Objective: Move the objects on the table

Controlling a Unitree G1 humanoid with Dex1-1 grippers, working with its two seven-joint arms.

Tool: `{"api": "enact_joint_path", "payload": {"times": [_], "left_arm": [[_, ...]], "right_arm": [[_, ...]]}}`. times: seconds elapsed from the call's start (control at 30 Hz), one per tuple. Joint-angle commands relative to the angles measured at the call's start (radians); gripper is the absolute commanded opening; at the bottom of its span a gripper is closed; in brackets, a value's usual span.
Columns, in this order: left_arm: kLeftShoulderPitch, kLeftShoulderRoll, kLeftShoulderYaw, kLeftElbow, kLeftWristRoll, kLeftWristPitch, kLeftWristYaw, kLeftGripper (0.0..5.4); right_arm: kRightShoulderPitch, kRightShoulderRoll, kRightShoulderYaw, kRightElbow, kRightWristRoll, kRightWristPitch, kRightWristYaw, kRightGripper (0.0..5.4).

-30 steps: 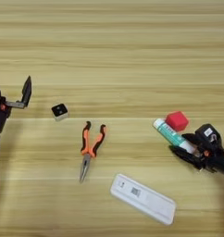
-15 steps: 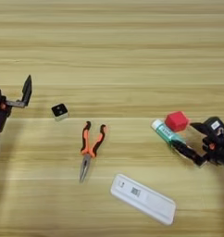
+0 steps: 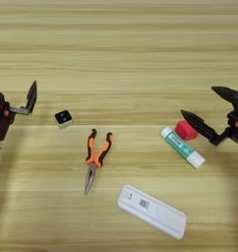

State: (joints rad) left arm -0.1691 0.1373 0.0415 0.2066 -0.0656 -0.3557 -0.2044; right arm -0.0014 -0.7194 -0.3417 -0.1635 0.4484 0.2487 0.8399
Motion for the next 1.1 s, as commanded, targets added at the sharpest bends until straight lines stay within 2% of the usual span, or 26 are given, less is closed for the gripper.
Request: {"api": "enact_joint_path", "payload": {"times": [0.03,0.1,0.17,0.33,0.5,0.8,1.1], "left_arm": [[0.027,0.014,-0.063,-0.011,0.022,0.04,-0.063,5.4],[0.033,0.019,-0.093,0.003,0.043,0.076,-0.079,5.4],[0.029,0.021,-0.108,0.014,0.043,0.097,-0.098,5.4],[-0.014,0.022,-0.112,0.042,-0.028,0.188,-0.192,5.4],[-0.074,0.03,-0.104,0.104,-0.039,0.241,-0.233,5.4],[-0.161,0.015,-0.136,0.222,0.005,0.282,-0.233,5.4],[-0.194,0.017,-0.165,0.285,0.022,0.283,-0.274,5.4]], "right_arm": [[-0.006,0.019,0.012,-0.075,0.028,0.025,-0.021,5.36],[-0.004,0.026,0.022,-0.113,0.037,0.035,-0.027,5.36],[-0.005,0.033,0.026,-0.13,0.049,0.042,-0.03,5.36],[-0.007,0.043,0.047,-0.156,0.059,0.049,-0.041,5.36],[-0.006,0.045,0.06,-0.216,0.072,0.064,-0.053,5.36],[-0.002,0.052,0.08,-0.336,0.093,0.091,-0.086,5.36],[0.003,0.049,0.08,-0.394,0.111,0.093,-0.098,5.36]]}}
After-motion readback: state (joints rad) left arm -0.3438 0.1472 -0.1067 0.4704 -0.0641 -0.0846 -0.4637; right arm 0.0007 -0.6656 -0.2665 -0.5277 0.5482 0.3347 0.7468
